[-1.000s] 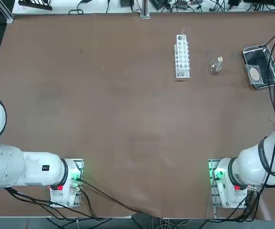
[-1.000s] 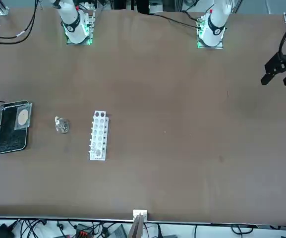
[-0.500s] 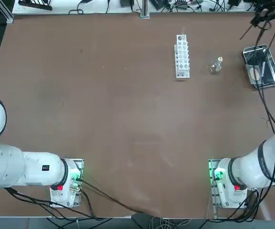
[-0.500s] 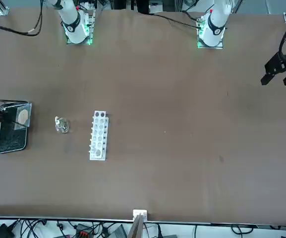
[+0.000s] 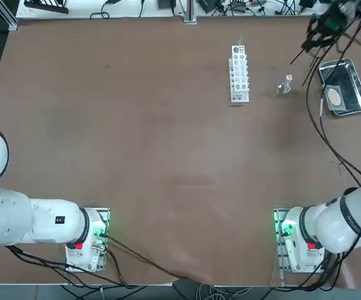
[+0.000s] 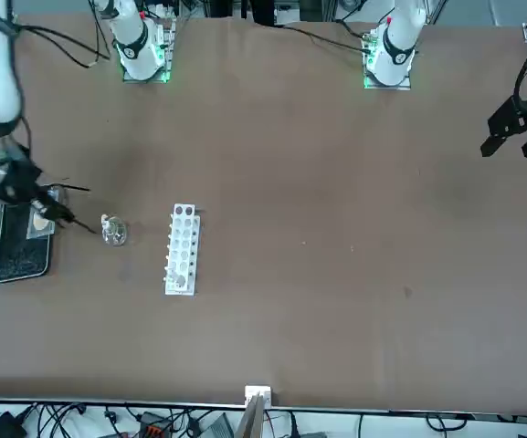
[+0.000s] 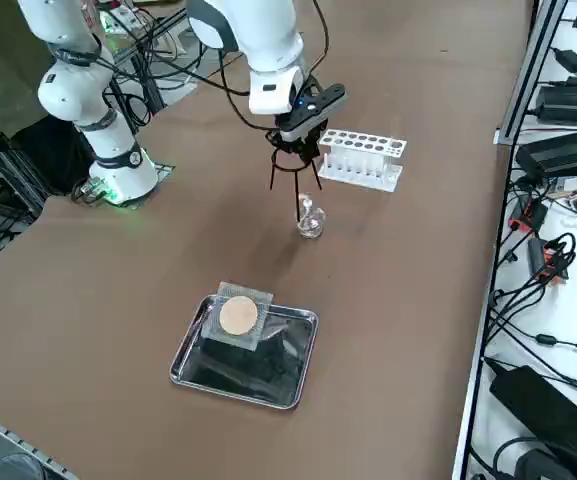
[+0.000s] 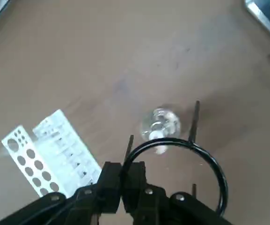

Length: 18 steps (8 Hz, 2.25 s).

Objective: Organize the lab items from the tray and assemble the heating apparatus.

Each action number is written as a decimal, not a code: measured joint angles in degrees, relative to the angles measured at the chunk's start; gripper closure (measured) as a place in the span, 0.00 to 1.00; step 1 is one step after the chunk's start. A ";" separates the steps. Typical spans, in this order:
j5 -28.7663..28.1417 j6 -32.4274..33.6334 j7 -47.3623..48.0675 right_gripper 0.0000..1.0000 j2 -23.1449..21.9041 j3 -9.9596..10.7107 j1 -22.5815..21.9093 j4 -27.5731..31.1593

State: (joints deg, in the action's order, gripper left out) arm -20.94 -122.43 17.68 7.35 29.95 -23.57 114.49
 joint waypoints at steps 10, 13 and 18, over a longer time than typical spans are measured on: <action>-0.31 -21.24 0.04 0.91 1.75 0.02 -4.67 13.04; -2.05 -21.99 0.04 0.90 4.91 -0.23 -4.81 11.58; -5.53 -22.01 0.03 0.90 7.37 -1.31 -5.20 10.08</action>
State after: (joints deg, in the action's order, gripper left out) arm -26.47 -144.45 17.71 14.72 28.65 -28.78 124.57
